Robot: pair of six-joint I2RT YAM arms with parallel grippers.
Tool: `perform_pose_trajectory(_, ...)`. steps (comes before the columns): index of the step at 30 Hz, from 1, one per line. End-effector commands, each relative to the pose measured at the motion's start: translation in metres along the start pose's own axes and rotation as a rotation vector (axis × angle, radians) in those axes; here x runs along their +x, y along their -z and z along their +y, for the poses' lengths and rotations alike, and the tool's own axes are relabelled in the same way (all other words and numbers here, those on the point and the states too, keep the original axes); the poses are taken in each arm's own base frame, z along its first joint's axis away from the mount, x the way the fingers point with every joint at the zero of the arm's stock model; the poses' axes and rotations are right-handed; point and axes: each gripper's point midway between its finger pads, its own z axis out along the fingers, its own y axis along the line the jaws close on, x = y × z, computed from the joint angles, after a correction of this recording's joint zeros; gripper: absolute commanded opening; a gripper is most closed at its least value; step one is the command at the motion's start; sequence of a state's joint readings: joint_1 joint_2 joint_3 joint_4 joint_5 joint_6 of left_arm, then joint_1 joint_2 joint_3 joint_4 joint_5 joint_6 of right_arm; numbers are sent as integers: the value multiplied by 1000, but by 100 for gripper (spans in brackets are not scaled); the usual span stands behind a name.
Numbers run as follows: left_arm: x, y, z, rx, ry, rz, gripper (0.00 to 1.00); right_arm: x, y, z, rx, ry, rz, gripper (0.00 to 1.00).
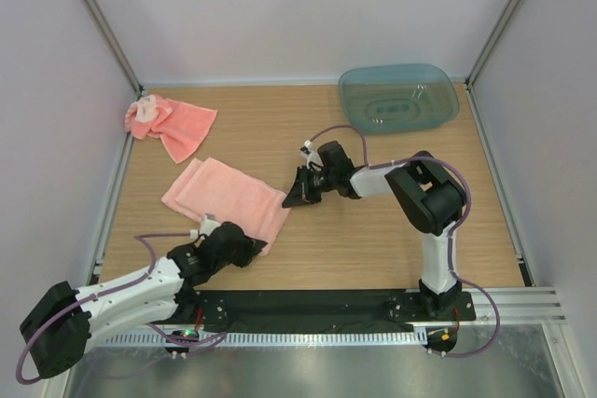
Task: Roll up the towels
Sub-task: Roll the towel
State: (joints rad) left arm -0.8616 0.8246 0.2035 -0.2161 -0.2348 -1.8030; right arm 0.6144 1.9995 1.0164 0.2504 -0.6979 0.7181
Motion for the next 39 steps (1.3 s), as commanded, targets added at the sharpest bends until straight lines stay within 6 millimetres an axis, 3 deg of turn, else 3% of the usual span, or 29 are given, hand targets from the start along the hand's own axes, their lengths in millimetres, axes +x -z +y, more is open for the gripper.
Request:
perform_pose_trajectory(1, -5, -2, 54, -172, -54, -8, 0, -58, 1, 0, -16, 0, -166, 9)
perform_pose_trajectory(6, -6, -2, 54, -171, -53, -9, 0, -82, -3, -5, 46, -15, -195, 10)
perform_pose_trajectory(9, -6, -2, 52, -161, -53, -10, 0, -93, 10, 1, 100, 17, -234, 16)
perform_pose_trajectory(10, -6, -2, 50, -156, -50, -13, 0, -101, 24, 14, 95, 47, -271, 23)
perform_pose_trajectory(12, -6, -1, 48, -152, -49, -13, 0, -103, 44, 12, 118, 41, -314, 39)
perform_pose_trajectory(13, -6, -1, 48, -152, -47, -13, 0, -105, 55, 12, 123, 36, -340, 53)
perform_pose_trajectory(14, -6, -1, 47, -147, -46, -12, 0, -99, 76, 14, 122, 23, -372, 59)
perform_pose_trajectory(15, -6, -1, 46, -143, -39, -10, 0, -109, 97, 4, 135, -1, -435, 66)
perform_pose_trajectory(16, -5, 0, 46, -139, -39, -7, 0, -107, 110, 2, 133, -14, -461, 67)
perform_pose_trajectory(17, -5, 0, 45, -138, -31, -8, 0, -91, 116, -12, 147, -48, -454, 69)
perform_pose_trajectory(18, -5, 0, 47, -141, -29, -7, 0, -90, 131, -5, 120, -39, -481, 69)
perform_pose_trajectory(19, -5, 0, 45, -132, -10, -5, 0, -82, 132, -5, 111, -33, -470, 69)
perform_pose_trajectory(20, -4, 1, 45, -127, -3, -2, 1, -63, 128, -11, 112, -42, -435, 69)
perform_pose_trajectory(21, -4, 1, 48, -129, 4, 2, 0, -55, 126, -3, 72, -26, -414, 70)
perform_pose_trajectory(22, -3, 1, 42, -103, 26, 11, 0, -34, 115, -4, 61, -30, -364, 70)
perform_pose_trajectory(24, -2, 2, 40, -84, 40, 18, 0, -20, 106, 2, 30, -12, -344, 70)
perform_pose_trajectory(28, -1, 6, 33, -63, 56, 26, 1, 20, 68, 10, -9, -19, -243, 70)
perform_pose_trajectory(34, 2, 9, 27, -38, 85, 46, 0, 38, 25, 14, -57, -12, -197, 71)
perform_pose_trajectory(35, 1, 10, 27, -35, 84, 44, 1, 44, 15, 8, -47, -34, -178, 71)
perform_pose_trajectory(39, -1, 14, 26, -31, 92, 36, 0, 46, -4, 9, -106, -54, -191, 71)
